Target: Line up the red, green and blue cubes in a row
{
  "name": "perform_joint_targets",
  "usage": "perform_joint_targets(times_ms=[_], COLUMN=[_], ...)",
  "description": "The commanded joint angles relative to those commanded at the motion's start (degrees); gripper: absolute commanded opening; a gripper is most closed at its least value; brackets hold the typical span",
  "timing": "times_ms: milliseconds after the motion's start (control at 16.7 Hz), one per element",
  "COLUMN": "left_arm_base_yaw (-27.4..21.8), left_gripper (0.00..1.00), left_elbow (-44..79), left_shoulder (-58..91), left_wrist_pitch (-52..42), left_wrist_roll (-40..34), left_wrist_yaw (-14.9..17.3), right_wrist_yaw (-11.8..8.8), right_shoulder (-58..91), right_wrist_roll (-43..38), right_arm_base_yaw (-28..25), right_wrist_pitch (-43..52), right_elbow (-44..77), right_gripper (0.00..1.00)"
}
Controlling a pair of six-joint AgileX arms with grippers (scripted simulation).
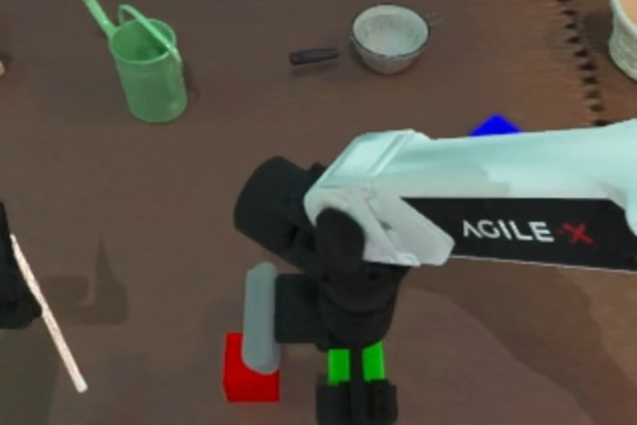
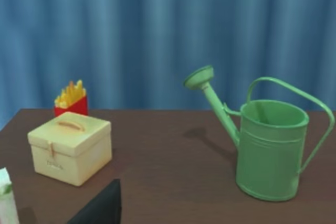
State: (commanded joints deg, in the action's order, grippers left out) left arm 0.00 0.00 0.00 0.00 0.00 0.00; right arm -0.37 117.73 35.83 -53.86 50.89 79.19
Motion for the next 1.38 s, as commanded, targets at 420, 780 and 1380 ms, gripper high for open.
perform_joint_targets(times_ms=[420, 780, 1380], left_arm_base_yaw=[0.0, 0.0, 0.0], left_gripper=[1.0, 1.0, 1.0], left_elbow=[0.0, 0.0, 0.0], left_shoulder=[0.0, 0.0, 0.0], left_wrist_pitch=[0.0, 0.0, 0.0], left_wrist_roll=[0.0, 0.0, 0.0], left_wrist_yaw=[0.0, 0.0, 0.0], right_wrist_yaw=[0.0, -0.05, 0.07], right_shoulder=[-0.04, -2.41, -2.63], right_wrist_roll=[0.0, 0.2, -0.33], right_arm_base_yaw=[0.07, -0.25, 1.87], right_wrist_pitch=[0.01, 8.93, 15.45], right_elbow=[0.01, 5.58, 11.63], right_gripper=[1.0, 1.0, 1.0])
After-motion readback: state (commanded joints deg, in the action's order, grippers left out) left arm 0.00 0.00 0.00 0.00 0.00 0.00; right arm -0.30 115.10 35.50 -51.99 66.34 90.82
